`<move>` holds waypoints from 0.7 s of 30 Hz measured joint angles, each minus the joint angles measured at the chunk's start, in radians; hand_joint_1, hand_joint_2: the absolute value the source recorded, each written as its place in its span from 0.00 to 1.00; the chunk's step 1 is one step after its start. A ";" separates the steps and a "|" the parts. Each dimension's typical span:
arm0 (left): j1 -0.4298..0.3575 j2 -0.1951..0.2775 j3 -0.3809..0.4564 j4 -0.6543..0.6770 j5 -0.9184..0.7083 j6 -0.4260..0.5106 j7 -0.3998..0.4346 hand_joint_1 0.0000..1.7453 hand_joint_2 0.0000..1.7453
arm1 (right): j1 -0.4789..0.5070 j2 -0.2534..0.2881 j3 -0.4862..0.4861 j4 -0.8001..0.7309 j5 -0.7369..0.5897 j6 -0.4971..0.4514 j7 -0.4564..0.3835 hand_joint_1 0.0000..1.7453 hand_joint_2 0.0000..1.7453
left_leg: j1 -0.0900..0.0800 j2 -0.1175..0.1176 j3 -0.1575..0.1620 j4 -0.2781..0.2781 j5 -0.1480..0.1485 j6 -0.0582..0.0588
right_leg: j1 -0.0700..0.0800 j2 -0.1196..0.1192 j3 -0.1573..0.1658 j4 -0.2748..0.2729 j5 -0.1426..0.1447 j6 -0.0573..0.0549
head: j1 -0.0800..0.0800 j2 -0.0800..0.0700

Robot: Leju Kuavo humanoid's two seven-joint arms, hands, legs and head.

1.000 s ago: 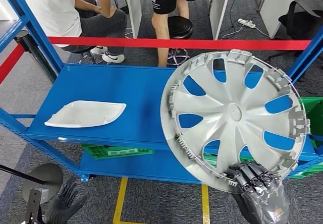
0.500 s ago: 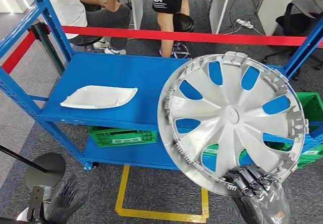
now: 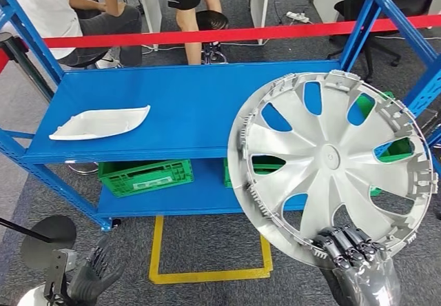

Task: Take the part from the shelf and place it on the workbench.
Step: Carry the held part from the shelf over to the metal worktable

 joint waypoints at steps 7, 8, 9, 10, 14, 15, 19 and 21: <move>-0.007 0.012 -0.032 0.000 0.012 0.020 0.001 0.00 1.00 | 0.012 -0.013 0.011 -0.022 0.001 0.000 0.006 1.00 1.00 | 0.002 -0.009 0.079 -0.180 0.033 0.035 | -0.004 0.022 -0.049 0.005 0.029 0.039 | 0.003 0.000; -0.007 0.013 -0.035 0.000 0.013 0.023 0.000 0.00 1.00 | 0.015 -0.014 0.012 -0.025 0.001 0.000 0.004 1.00 1.00 | 0.004 0.004 0.068 -0.182 0.045 0.041 | -0.004 -0.001 -0.064 0.046 -0.018 0.043 | 0.006 0.000; -0.007 0.016 -0.038 0.000 0.013 0.025 0.000 0.00 1.00 | 0.017 -0.014 0.012 -0.026 0.001 0.000 0.001 1.00 1.00 | 0.003 0.016 0.056 -0.181 0.055 0.044 | -0.003 -0.026 -0.080 0.106 -0.076 0.048 | 0.009 0.000; -0.006 0.017 -0.040 0.000 0.013 0.027 -0.001 0.00 1.00 | 0.018 -0.015 0.012 -0.027 0.002 0.000 -0.001 1.00 1.00 | 0.003 0.029 0.043 -0.181 0.066 0.046 | -0.005 -0.040 -0.095 0.176 -0.126 0.053 | 0.011 0.000; -0.007 0.019 -0.050 0.001 0.012 0.032 -0.001 0.00 1.00 | 0.022 -0.015 0.011 -0.029 0.002 0.000 -0.004 1.00 1.00 | 0.005 0.081 -0.018 -0.171 0.107 0.035 | -0.015 -0.060 -0.037 0.261 -0.106 0.073 | 0.012 0.000; -0.008 0.020 -0.053 0.001 0.011 0.034 -0.001 0.00 1.00 | 0.025 -0.015 0.008 -0.030 0.002 0.000 -0.006 1.00 1.00 | 0.007 0.092 -0.032 -0.165 0.115 0.029 | -0.018 -0.076 0.019 0.199 -0.089 0.079 | 0.011 0.000; -0.022 0.029 -0.072 0.005 -0.005 0.043 -0.001 0.00 1.00 | 0.058 -0.012 -0.023 -0.049 0.002 0.000 -0.031 1.00 1.00 | 0.004 0.127 -0.057 -0.145 0.141 0.006 | -0.006 -0.126 0.163 -0.018 -0.135 0.058 | 0.010 0.000; -0.038 0.032 -0.089 0.014 -0.028 0.056 -0.009 0.00 1.00 | 0.092 -0.005 -0.048 -0.063 0.002 0.000 -0.054 1.00 1.00 | 0.006 0.129 -0.060 -0.143 0.141 -0.006 | -0.006 -0.110 0.140 -0.015 -0.123 0.033 | 0.008 0.000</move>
